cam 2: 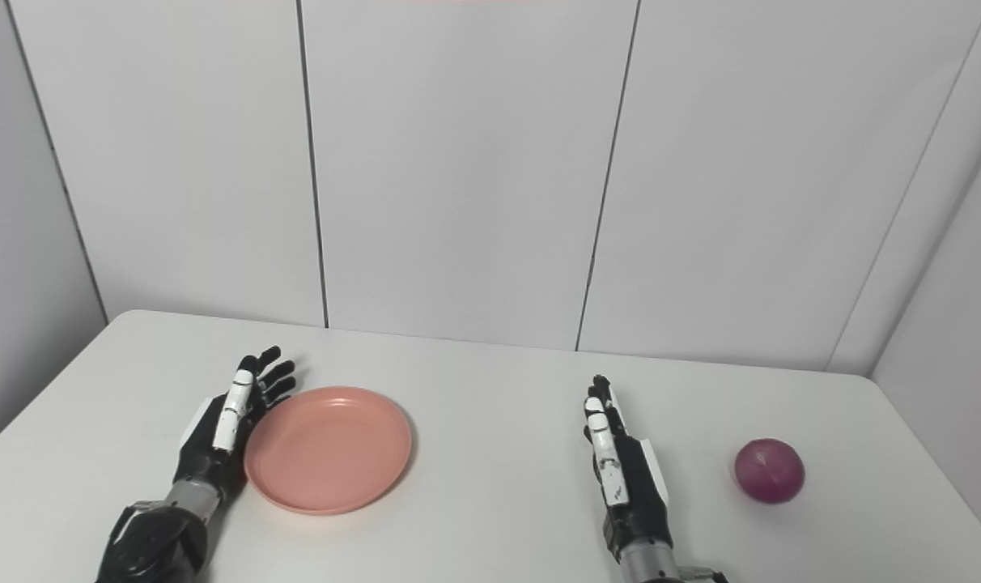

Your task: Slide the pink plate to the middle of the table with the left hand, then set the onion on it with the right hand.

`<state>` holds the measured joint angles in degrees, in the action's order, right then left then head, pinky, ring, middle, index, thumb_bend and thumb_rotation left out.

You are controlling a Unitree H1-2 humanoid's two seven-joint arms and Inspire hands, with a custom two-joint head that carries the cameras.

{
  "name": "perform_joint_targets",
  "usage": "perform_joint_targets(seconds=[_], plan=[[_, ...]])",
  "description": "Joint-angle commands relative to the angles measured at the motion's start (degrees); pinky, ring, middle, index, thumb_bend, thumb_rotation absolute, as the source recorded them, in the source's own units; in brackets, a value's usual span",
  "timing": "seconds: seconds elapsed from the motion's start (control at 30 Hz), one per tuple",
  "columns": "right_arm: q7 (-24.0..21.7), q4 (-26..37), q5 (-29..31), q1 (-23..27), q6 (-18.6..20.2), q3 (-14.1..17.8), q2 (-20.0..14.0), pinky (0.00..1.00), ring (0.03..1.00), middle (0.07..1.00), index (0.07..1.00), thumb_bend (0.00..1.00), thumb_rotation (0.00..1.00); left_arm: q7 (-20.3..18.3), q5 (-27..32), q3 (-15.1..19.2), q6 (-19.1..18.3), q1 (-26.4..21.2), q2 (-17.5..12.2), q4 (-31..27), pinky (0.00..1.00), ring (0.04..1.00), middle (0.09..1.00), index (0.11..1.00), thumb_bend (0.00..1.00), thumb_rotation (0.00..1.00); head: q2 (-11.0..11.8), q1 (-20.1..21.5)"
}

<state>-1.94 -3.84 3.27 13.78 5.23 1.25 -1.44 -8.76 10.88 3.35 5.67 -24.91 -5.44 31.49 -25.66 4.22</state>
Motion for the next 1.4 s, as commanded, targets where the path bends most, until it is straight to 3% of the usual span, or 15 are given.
perform_joint_targets(seconds=[0.0,0.3,0.8,1.37], plan=[[-0.15,0.87,0.23,2.75,-4.02,0.12,0.11,1.0,0.998,0.998,1.0,0.52,1.0,-0.93,0.53,-0.86,-1.12,-0.49,2.15,-0.68,0.91,0.915,0.912,0.914,0.6,1.0,-0.07,-0.04],[-0.05,1.48,0.45,2.75,-3.22,0.15,0.16,1.0,0.997,0.995,1.0,0.53,0.99,0.32,-1.43,-1.51,-2.03,0.25,5.11,-3.11,0.89,0.896,0.893,0.891,0.61,1.0,-0.22,-0.37],[-0.06,1.5,0.2,2.91,-3.52,0.09,-0.18,1.0,0.996,0.992,1.0,0.53,1.0,1.28,-3.64,-4.02,-4.01,1.49,8.14,-6.15,0.94,0.921,0.921,0.921,0.61,1.0,-0.44,-0.35],[-0.1,2.45,0.46,2.85,-2.7,0.12,-0.12,1.0,0.998,0.991,1.0,0.52,1.0,1.73,-4.59,-5.37,-4.77,2.32,9.58,-7.97,0.97,0.929,0.924,0.926,0.64,1.0,-1.05,-0.07]])
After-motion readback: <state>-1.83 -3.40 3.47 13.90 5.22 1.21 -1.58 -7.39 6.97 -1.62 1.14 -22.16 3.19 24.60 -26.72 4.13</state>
